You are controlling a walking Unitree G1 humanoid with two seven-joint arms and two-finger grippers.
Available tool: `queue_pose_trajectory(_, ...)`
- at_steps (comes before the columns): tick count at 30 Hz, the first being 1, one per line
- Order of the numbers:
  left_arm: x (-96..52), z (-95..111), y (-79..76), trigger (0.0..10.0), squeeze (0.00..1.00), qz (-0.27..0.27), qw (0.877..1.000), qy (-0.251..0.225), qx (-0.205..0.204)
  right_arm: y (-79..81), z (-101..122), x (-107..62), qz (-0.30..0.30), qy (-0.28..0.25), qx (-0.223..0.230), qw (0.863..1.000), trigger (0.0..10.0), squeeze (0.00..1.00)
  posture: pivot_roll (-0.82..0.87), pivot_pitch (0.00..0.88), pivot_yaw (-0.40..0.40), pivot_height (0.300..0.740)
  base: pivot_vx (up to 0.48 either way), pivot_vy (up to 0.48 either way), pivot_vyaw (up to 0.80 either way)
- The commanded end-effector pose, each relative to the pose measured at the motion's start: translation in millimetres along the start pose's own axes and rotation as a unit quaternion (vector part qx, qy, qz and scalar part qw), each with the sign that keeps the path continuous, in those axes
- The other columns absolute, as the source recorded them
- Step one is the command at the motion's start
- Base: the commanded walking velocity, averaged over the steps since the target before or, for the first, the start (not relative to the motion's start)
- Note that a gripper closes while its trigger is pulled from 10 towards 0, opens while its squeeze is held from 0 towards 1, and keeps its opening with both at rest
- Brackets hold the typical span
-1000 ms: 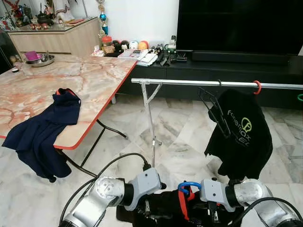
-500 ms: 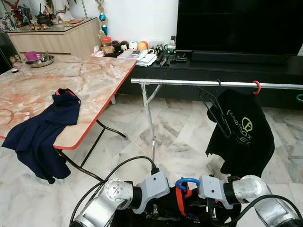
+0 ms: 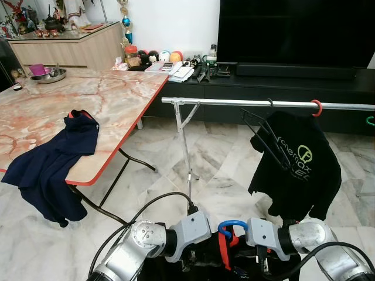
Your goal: Hang hanger
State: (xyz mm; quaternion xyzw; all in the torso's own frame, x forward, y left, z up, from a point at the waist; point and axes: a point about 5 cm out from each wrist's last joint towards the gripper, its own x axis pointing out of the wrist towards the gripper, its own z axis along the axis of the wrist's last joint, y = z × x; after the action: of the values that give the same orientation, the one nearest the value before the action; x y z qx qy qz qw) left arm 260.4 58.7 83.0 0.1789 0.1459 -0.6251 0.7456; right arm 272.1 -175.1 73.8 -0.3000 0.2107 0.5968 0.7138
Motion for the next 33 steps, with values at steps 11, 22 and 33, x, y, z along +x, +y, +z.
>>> queue_pose_trajectory(11,13.0,-4,-13.2,0.0,0.00,-0.039,0.998,0.033,0.036,-11.6,16,-9.8,-0.030,-0.032,-0.015,0.999,0.0,0.00,0.06,0.000,0.020,0.740,0.000,0.000,0.00)
queue_pose_trajectory(22,16.0,-12,-9.7,0.0,0.00,-0.016,0.997,0.062,0.050,-12.8,20,-8.0,-0.030,-0.035,-0.019,0.999,0.0,0.00,0.06,0.000,0.021,0.740,0.000,0.000,0.00)
queue_pose_trajectory(33,17.3,-15,-7.7,0.0,0.00,-0.006,0.996,0.067,0.052,-15.3,20,-9.5,-0.035,-0.032,-0.018,0.999,0.0,0.00,0.06,0.000,0.019,0.740,0.000,0.000,0.00)
